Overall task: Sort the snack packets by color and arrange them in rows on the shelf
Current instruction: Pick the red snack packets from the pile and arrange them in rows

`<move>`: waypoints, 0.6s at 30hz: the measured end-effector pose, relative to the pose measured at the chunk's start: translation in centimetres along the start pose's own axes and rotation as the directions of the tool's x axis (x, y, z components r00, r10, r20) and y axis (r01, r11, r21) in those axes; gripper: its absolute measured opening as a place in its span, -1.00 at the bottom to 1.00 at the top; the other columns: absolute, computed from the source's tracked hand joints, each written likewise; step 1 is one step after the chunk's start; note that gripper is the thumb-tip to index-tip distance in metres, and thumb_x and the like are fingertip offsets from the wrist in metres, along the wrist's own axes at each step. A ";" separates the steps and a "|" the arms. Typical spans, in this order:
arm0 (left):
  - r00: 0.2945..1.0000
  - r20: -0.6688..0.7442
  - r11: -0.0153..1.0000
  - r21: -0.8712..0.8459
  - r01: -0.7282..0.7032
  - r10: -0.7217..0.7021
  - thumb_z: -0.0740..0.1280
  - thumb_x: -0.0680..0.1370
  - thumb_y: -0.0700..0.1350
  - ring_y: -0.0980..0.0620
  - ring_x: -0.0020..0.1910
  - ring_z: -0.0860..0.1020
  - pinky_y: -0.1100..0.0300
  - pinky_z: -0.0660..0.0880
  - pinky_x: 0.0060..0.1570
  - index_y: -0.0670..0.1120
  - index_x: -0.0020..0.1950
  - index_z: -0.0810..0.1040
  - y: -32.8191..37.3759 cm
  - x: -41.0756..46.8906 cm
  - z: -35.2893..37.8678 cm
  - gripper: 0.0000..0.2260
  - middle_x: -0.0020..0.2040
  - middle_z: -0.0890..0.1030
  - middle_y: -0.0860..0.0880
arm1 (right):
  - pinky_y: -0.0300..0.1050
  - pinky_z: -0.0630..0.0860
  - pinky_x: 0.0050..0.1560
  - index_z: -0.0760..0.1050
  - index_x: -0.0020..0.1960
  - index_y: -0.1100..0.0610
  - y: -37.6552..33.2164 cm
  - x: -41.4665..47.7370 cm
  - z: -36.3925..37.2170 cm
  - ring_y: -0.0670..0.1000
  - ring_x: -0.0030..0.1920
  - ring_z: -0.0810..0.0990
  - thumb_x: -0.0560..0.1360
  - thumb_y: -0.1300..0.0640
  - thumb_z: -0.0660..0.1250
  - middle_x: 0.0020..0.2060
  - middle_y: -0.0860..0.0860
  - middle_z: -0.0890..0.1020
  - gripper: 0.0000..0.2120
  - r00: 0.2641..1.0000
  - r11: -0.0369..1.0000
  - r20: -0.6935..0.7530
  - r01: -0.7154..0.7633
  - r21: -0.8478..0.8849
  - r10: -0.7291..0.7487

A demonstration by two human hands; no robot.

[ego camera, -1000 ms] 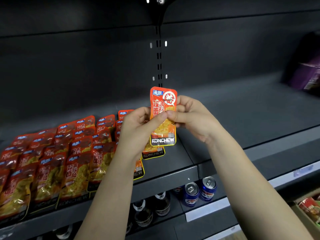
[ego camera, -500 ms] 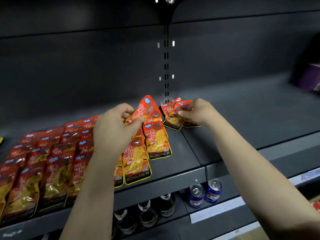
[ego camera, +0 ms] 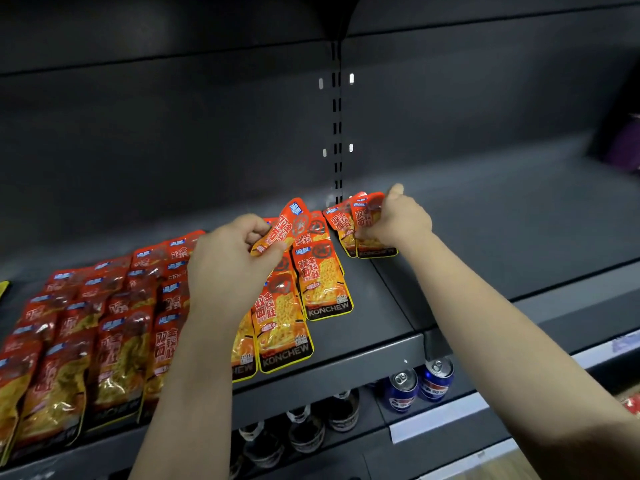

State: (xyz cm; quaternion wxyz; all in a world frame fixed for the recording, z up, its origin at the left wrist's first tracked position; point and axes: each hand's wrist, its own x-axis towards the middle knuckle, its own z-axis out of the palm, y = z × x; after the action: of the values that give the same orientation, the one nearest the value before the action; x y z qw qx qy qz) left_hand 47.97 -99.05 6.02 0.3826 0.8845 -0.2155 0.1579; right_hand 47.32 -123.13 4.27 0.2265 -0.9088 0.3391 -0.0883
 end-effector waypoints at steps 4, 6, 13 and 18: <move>1.000 0.015 1.000 -0.002 -0.005 0.005 0.47 0.43 0.05 0.08 -0.21 0.61 -0.01 0.58 -0.16 0.04 -0.12 0.59 0.0 -0.1 0.1 -0.86 -0.23 0.62 0.14 | -0.02 0.43 -0.02 0.22 0.25 0.16 0.3 0.0 -0.1 0.19 0.22 0.53 0.26 -0.04 0.61 0.20 0.11 0.54 -0.22 0.999 0.992 0.007 0.045 0.114 -0.046; 1.000 0.023 1.000 0.004 -0.005 0.005 0.48 0.43 0.05 0.06 -0.21 0.61 -0.02 0.58 -0.17 0.05 -0.12 0.59 0.1 -0.2 0.1 -0.86 -0.22 0.64 0.13 | -0.03 0.44 0.04 0.27 0.31 0.16 0.4 0.1 -0.3 0.17 0.23 0.52 0.28 0.01 0.60 0.22 0.11 0.54 -0.25 0.996 0.985 0.016 0.090 0.146 -0.093; 1.000 0.013 0.997 0.082 -0.018 0.017 0.47 0.43 0.07 0.03 -0.10 0.58 0.07 0.52 -0.09 0.03 0.00 0.64 0.2 -0.6 -0.5 -0.80 -0.10 0.67 0.08 | -0.12 0.39 0.05 0.47 0.32 0.08 0.3 -1.2 -1.5 0.12 0.23 0.52 0.41 0.11 0.51 0.21 0.06 0.58 -0.49 0.959 0.955 -0.009 0.282 0.096 -0.282; 1.000 0.012 0.995 0.095 -0.008 0.007 0.47 0.43 0.07 0.01 -0.08 0.60 0.05 0.54 -0.09 0.05 -0.02 0.64 0.0 -1.4 -0.6 -0.82 -0.09 0.68 0.08 | -0.09 0.44 0.03 0.54 0.21 0.02 0.3 -3.2 -2.4 0.13 0.16 0.54 0.38 0.11 0.52 0.14 0.03 0.62 -0.59 0.937 0.936 -0.035 0.349 0.035 -0.348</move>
State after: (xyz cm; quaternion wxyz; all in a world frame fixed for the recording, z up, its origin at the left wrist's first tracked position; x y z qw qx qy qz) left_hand 46.66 -98.24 5.81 0.3382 0.9017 -0.2135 0.1642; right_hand 44.01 -122.07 6.26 0.2210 -0.9483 0.1741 -0.1467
